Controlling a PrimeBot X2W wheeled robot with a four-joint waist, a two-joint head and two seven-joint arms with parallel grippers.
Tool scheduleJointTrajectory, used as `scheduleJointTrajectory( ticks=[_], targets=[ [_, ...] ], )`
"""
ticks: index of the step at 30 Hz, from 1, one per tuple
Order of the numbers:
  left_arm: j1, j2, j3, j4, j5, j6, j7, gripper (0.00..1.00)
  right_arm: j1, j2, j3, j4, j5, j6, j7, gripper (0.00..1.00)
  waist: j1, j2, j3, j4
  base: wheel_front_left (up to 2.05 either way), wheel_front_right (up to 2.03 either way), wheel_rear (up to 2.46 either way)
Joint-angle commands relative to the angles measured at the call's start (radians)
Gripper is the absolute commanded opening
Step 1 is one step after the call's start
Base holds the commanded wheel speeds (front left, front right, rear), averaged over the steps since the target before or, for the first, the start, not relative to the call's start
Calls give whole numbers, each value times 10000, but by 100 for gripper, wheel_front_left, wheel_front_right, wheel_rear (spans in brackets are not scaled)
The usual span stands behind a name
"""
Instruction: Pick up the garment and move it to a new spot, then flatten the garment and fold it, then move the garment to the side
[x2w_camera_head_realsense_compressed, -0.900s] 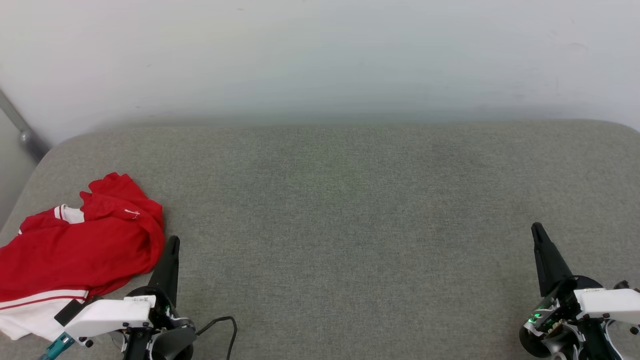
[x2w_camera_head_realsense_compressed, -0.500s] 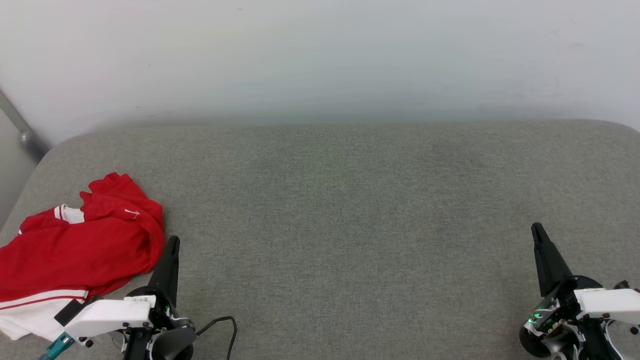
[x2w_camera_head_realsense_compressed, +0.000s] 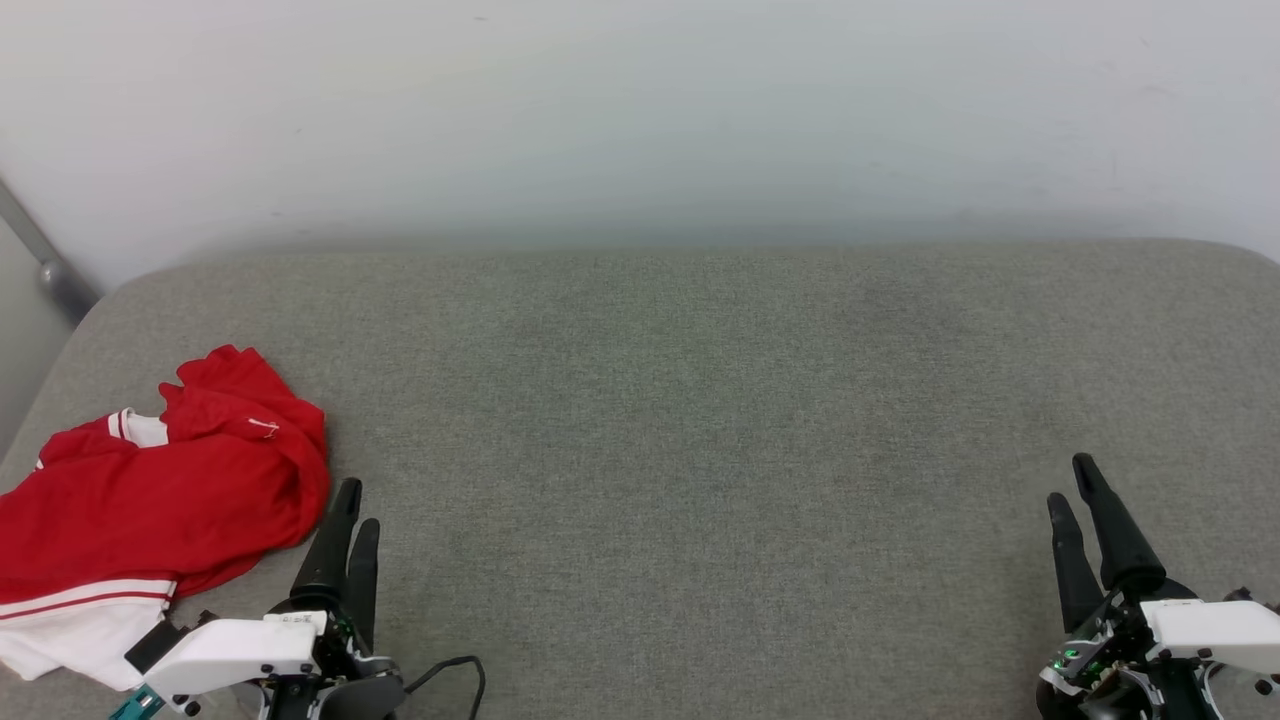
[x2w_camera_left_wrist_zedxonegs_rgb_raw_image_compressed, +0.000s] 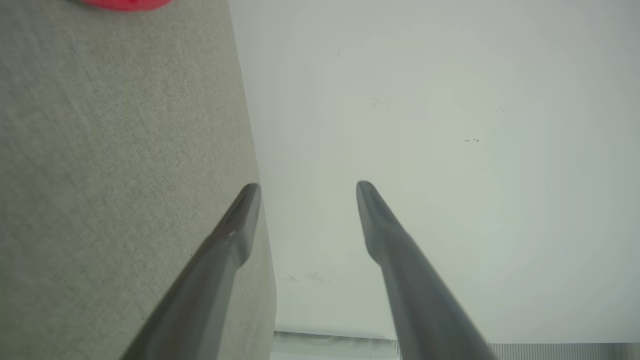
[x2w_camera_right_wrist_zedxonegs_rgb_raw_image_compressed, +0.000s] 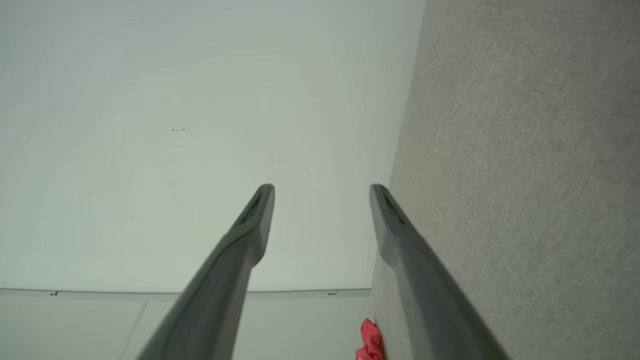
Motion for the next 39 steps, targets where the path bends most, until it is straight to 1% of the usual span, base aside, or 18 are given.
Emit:
scheduleJointTrajectory(
  ticks=[1,8,15,18,23,32,39],
  targets=[
    [-254,24,-137,-264,55,-2,-122,100,-122,-15,49,-298,-107,2,-108,100,0,-1,0,-1,0,0,0],
    [-298,73,-568,-565,358,-2,-506,100,7,-83,264,-558,-488,2,-461,100,0,-1,-11,9,0,0,0],
    [-324,135,-866,-830,996,-2,-790,100,85,-196,464,-709,-1130,2,-753,100,0,-1,-24,25,0,0,0],
    [-315,117,-960,-939,1344,-2,-916,100,124,-238,520,-777,-1593,2,-888,100,0,-1,-32,40,0,0,0],
    [-307,158,-1065,-1030,2318,-2,-1123,100,187,-256,510,-890,-2714,2,-1095,100,0,-1,-48,57,0,0,0],
    [-237,88,-1034,-1387,4651,-2,-1463,100,216,-275,534,-1055,-5160,2,-1418,100,0,-1,-56,92,0,0,0],
    [-191,62,-1208,-1555,6291,-3,-1708,100,236,-179,494,-1287,-6988,2,-1474,100,0,-1,-71,110,0,0,0]
  ],
)
